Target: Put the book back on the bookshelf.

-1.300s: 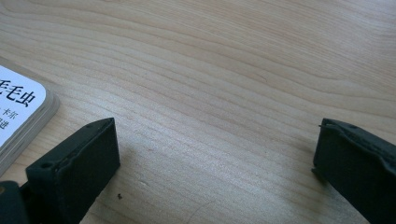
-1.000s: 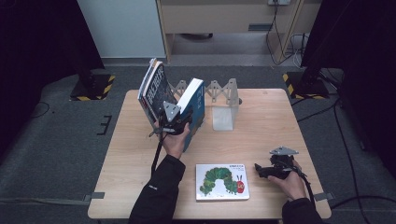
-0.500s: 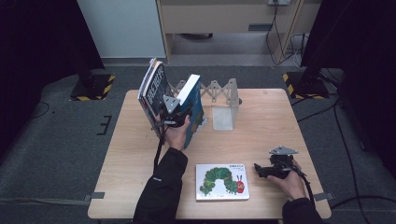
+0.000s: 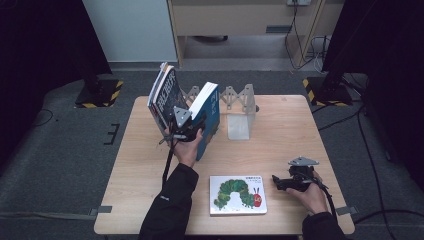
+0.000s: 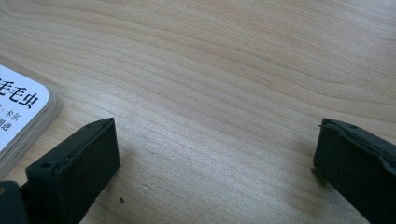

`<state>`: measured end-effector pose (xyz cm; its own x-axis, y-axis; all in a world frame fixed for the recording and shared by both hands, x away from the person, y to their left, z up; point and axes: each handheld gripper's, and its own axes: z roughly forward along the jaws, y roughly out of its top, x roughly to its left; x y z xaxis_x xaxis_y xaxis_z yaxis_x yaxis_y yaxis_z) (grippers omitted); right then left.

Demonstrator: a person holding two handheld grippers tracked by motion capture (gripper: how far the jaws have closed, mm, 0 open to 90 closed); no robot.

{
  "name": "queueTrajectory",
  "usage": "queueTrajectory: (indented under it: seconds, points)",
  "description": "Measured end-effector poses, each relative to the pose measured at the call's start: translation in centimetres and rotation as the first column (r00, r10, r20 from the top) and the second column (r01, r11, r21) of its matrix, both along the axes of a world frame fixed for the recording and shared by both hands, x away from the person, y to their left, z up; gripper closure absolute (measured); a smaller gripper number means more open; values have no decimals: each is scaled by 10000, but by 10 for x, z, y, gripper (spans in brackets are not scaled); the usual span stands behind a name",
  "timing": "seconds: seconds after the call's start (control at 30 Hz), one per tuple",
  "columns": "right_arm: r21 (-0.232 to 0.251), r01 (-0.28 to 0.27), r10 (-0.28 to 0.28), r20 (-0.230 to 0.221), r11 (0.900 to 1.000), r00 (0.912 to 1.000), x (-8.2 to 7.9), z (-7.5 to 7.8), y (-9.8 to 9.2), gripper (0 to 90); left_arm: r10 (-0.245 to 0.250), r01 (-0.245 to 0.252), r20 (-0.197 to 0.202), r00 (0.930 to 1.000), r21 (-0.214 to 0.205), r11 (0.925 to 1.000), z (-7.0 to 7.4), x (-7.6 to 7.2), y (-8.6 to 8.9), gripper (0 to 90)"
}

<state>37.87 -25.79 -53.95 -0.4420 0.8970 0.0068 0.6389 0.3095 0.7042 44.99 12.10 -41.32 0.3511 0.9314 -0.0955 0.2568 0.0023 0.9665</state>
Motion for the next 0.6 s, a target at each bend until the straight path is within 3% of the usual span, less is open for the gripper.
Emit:
queueTrajectory:
  seconds: [0.13, 0.37, 0.6]
  points:
    - [-14, -60, 60, 18, 10000, 10000, 1, 0, 0, 3, -189, 190, 54, 9998, -60, 9998, -1, 2, -5, 588]
    - [-5, -24, 24, -4, 10000, 10000, 1, 0, 1, 3, 275, -275, 46, 9996, -20, 9996, -1, 13, -23, 590]
    - [-10, -61, 61, -1, 10000, 10000, 1, 0, 1, 3, 252, -253, -33, 9997, -142, 9996, -1, 25, -30, 588]
